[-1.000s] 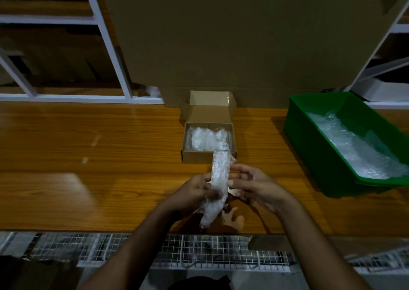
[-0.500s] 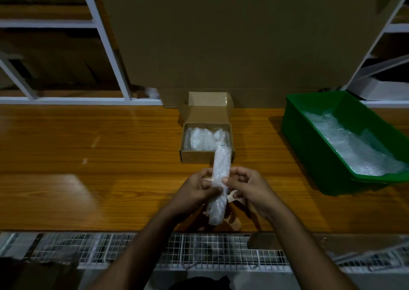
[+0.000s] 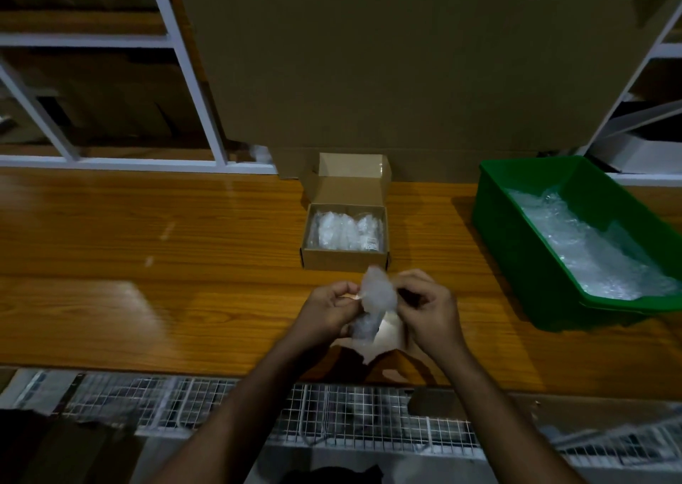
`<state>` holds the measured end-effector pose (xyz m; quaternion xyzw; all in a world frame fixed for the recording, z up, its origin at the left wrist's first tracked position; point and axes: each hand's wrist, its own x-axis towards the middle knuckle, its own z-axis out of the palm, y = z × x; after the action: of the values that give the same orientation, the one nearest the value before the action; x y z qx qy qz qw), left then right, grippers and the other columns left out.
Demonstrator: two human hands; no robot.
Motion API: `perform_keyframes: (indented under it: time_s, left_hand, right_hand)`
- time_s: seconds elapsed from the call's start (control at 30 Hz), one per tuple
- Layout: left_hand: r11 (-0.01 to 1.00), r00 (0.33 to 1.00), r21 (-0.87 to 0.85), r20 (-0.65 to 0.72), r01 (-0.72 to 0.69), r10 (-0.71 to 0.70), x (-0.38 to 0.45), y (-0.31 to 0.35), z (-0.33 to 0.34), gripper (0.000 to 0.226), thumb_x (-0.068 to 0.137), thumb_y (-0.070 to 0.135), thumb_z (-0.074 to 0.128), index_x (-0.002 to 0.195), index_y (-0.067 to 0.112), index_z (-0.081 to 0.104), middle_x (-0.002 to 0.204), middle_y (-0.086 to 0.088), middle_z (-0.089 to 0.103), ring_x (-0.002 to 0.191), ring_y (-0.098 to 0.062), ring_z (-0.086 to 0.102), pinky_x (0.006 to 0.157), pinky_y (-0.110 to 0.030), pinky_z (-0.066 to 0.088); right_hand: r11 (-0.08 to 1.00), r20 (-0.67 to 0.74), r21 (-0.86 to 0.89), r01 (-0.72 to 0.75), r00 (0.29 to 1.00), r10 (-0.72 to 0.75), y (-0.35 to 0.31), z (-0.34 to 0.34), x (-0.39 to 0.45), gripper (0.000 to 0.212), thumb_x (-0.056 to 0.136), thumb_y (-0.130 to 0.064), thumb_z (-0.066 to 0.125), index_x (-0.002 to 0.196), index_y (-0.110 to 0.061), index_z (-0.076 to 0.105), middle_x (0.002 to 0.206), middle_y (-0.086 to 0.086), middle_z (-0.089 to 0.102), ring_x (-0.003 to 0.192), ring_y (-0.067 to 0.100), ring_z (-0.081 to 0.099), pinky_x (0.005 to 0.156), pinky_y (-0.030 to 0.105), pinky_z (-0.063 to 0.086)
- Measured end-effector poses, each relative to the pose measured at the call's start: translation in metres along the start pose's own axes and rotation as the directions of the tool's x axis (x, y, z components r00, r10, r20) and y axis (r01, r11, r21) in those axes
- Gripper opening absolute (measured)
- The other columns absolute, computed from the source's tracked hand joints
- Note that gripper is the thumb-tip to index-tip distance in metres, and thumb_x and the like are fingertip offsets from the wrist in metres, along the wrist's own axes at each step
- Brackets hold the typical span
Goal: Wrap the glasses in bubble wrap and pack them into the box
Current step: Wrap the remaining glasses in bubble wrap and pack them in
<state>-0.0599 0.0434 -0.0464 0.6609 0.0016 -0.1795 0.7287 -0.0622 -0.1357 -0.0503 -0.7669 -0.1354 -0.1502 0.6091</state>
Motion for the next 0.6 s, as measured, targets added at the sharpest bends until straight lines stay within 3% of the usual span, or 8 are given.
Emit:
perform_keyframes:
  time_s: [0.1, 0.17, 0.33, 0.47, 0.53, 0.6]
  left_hand:
    - [0.998, 1.0, -0.062, 0.002, 0.031, -0.031, 0.001, 0.0, 0.005, 0.026, 0.093, -0.002, 0.063, 0.118, -0.005, 0.063, 0.102, -0.029, 0.071, 0.084, -0.026, 0.071, 0.064, -0.03, 0.059]
    - [0.996, 0.999, -0.074, -0.004, 0.046, -0.046, 0.001, 0.0, 0.01, 0.028, 0.091, -0.001, 0.066, 0.118, -0.005, 0.063, 0.102, -0.025, 0.073, 0.085, -0.028, 0.072, 0.066, -0.033, 0.059]
    - [0.999, 1.0, -0.026, -0.008, 0.022, -0.022, 0.001, 0.0, 0.024, 0.032, 0.088, 0.002, 0.071, 0.118, 0.003, 0.061, 0.098, -0.03, 0.072, 0.079, -0.033, 0.071, 0.066, -0.038, 0.059]
    - [0.998, 1.0, -0.052, -0.007, 0.027, -0.028, 0.001, 0.001, 0.038, 0.026, 0.089, -0.001, 0.069, 0.114, 0.005, 0.065, 0.096, -0.03, 0.071, 0.07, -0.027, 0.07, 0.06, -0.033, 0.057]
    - [0.999, 1.0, -0.042, -0.002, 0.022, -0.022, 0.002, -0.001, 0.045, 0.025, 0.089, -0.001, 0.068, 0.114, 0.003, 0.066, 0.096, -0.029, 0.071, 0.072, -0.027, 0.071, 0.062, -0.033, 0.057]
    - [0.999, 1.0, -0.032, -0.001, 0.003, -0.004, 0.002, -0.002, 0.053, 0.026, 0.088, -0.003, 0.068, 0.114, 0.0, 0.066, 0.098, -0.029, 0.071, 0.075, -0.028, 0.071, 0.064, -0.034, 0.058]
  right_hand:
    - [0.986, -0.019, -0.109, 0.125, 0.992, -0.128, 0.004, -0.006, -0.002, 0.029, 0.084, -0.005, 0.074, 0.103, -0.026, 0.076, 0.094, -0.016, 0.066, 0.085, 0.01, 0.065, 0.063, 0.031, 0.055]
    - [0.988, -0.044, -0.12, 0.102, 0.993, -0.108, 0.009, -0.008, -0.002, 0.033, 0.084, -0.001, 0.074, 0.106, -0.026, 0.074, 0.094, -0.015, 0.064, 0.084, 0.011, 0.064, 0.062, 0.035, 0.056]
    - [0.985, -0.125, 0.113, -0.129, 0.982, 0.143, 0.012, -0.008, -0.002, 0.039, 0.081, 0.002, 0.077, 0.088, -0.036, 0.076, 0.09, -0.002, 0.063, 0.084, 0.013, 0.063, 0.07, 0.031, 0.055]
    - [0.929, -0.136, 0.285, -0.234, 0.95, 0.281, 0.015, -0.012, -0.003, 0.038, 0.083, 0.011, 0.067, 0.101, -0.02, 0.077, 0.096, 0.01, 0.066, 0.085, 0.019, 0.067, 0.07, 0.03, 0.057]
    - [0.842, -0.1, 0.437, -0.316, 0.913, 0.395, 0.014, -0.016, -0.001, 0.032, 0.086, 0.012, 0.062, 0.109, -0.006, 0.074, 0.101, 0.018, 0.07, 0.084, 0.023, 0.069, 0.069, 0.035, 0.057]
    - [0.763, -0.025, 0.511, -0.396, 0.88, 0.474, 0.013, -0.022, 0.001, 0.027, 0.088, 0.01, 0.059, 0.107, -0.003, 0.073, 0.101, 0.02, 0.073, 0.083, 0.027, 0.069, 0.07, 0.038, 0.056]
